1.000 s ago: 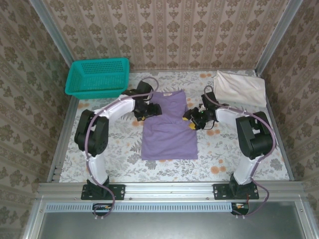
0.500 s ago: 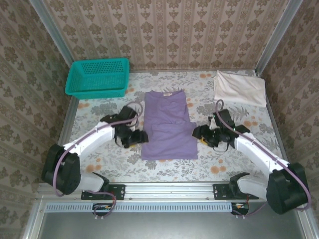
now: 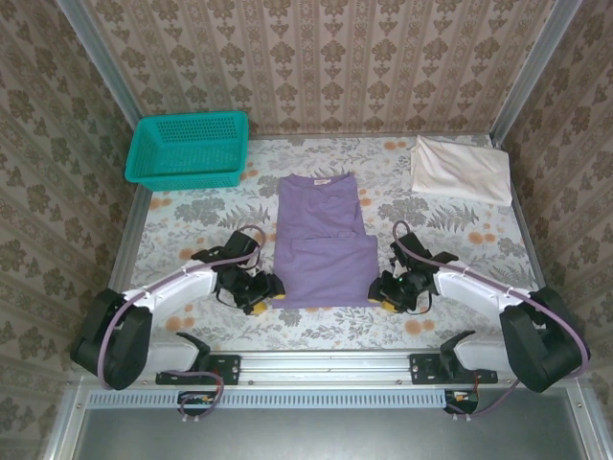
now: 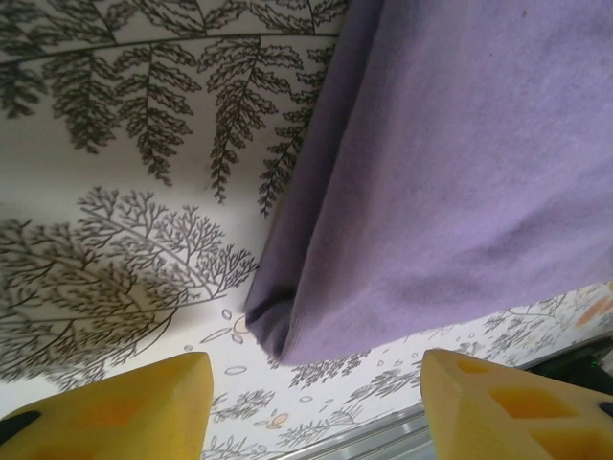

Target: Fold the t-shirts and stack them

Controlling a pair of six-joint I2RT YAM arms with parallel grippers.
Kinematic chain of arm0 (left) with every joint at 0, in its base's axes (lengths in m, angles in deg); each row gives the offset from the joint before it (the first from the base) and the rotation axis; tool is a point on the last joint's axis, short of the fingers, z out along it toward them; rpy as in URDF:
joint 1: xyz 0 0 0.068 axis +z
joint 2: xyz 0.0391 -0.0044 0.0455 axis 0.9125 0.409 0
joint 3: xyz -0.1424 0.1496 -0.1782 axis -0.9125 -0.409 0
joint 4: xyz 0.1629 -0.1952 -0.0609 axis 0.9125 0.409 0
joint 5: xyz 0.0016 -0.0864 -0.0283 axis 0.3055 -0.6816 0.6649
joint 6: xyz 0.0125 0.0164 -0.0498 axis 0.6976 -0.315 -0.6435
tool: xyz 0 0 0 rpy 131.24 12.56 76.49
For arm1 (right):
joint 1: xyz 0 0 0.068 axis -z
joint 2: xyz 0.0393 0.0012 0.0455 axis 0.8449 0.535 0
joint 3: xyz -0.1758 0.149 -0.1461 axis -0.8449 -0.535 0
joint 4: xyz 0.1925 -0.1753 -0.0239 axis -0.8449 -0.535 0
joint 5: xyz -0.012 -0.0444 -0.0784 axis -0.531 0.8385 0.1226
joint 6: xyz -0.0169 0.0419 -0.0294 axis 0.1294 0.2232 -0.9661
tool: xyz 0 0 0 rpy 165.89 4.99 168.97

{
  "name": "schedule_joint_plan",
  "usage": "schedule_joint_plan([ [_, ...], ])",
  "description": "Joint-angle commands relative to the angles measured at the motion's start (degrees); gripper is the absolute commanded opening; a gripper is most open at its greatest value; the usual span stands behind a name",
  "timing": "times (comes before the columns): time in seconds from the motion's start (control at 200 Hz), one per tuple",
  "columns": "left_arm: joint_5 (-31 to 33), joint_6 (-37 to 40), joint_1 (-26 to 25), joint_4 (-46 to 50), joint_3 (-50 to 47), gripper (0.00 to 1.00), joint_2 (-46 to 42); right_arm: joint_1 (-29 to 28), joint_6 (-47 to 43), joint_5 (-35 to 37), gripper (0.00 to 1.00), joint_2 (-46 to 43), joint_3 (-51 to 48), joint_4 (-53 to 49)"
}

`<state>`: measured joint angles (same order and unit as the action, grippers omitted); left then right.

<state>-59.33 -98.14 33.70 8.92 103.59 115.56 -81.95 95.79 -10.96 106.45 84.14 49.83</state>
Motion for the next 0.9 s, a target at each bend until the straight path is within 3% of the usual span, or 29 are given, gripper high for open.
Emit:
schedule_joint_plan([
  [0.0,-1.79,-3.18,0.04,-3.74,-1.80,0.58,0.84,-0.71,0.91,-0.04,0.41,1.95,0.47,1.80],
  [0.375,-1.97,-5.02,0.17,-6.93,-1.07,0.39,6.86,-1.02,0.25,-0.05,0.30,5.53,1.26,3.78],
  [0.52,-1.15,-4.91,0.08,-5.61,-0.84,0.37,7.22,-1.02,0.33,-0.08,0.28,5.71,1.69,4.34],
  [0.605,-0.88,-4.76,0.08,-5.26,-0.48,0.29,7.65,-1.03,0.00,0.26,0.21,6.04,1.91,4.39],
  [0.69,-0.47,-4.29,0.08,-4.44,0.56,0.17,8.74,-1.02,-0.52,1.05,0.09,6.42,2.51,3.23],
  [0.805,1.72,-2.10,-0.07,-0.31,2.71,0.00,9.65,-1.02,-2.20,1.91,0.01,6.42,3.55,0.01],
  [0.895,5.09,-0.09,-0.33,4.44,3.86,0.00,8.99,-1.02,-3.48,2.68,0.00,5.80,4.02,-2.48],
])
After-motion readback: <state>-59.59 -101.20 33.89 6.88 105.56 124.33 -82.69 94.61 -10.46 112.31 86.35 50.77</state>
